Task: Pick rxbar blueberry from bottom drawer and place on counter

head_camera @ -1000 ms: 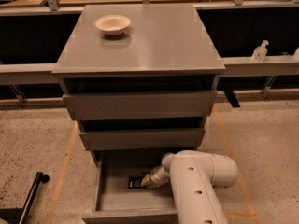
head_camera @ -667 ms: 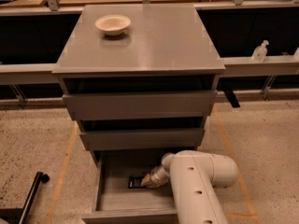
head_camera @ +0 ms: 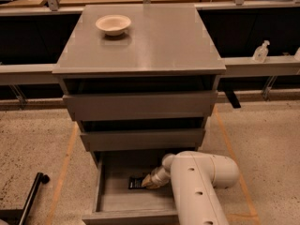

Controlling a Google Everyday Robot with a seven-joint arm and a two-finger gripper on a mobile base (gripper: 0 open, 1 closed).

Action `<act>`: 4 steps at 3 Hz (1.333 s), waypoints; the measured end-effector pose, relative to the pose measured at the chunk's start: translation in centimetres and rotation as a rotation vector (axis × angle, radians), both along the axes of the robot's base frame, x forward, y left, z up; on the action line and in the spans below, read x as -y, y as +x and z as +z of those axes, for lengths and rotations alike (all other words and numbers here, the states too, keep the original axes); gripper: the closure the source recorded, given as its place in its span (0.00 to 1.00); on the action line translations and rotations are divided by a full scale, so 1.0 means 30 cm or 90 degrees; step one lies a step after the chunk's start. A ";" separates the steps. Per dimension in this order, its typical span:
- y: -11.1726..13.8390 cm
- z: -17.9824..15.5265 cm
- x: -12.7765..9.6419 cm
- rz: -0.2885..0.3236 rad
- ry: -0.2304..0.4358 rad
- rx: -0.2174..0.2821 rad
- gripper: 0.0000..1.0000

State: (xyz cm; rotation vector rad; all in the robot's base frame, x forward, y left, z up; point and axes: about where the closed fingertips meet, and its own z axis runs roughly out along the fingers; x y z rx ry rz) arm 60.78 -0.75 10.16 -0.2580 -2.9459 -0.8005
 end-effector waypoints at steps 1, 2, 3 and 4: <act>0.000 0.000 0.000 0.000 0.000 0.000 0.35; -0.010 0.025 -0.024 0.010 -0.027 0.022 0.12; 0.032 0.170 -0.113 0.049 -0.072 0.119 0.00; -0.016 0.236 -0.159 0.081 -0.091 0.162 0.00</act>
Offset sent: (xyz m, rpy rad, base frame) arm -0.0117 0.0398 0.0548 -0.2588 -0.2207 0.0955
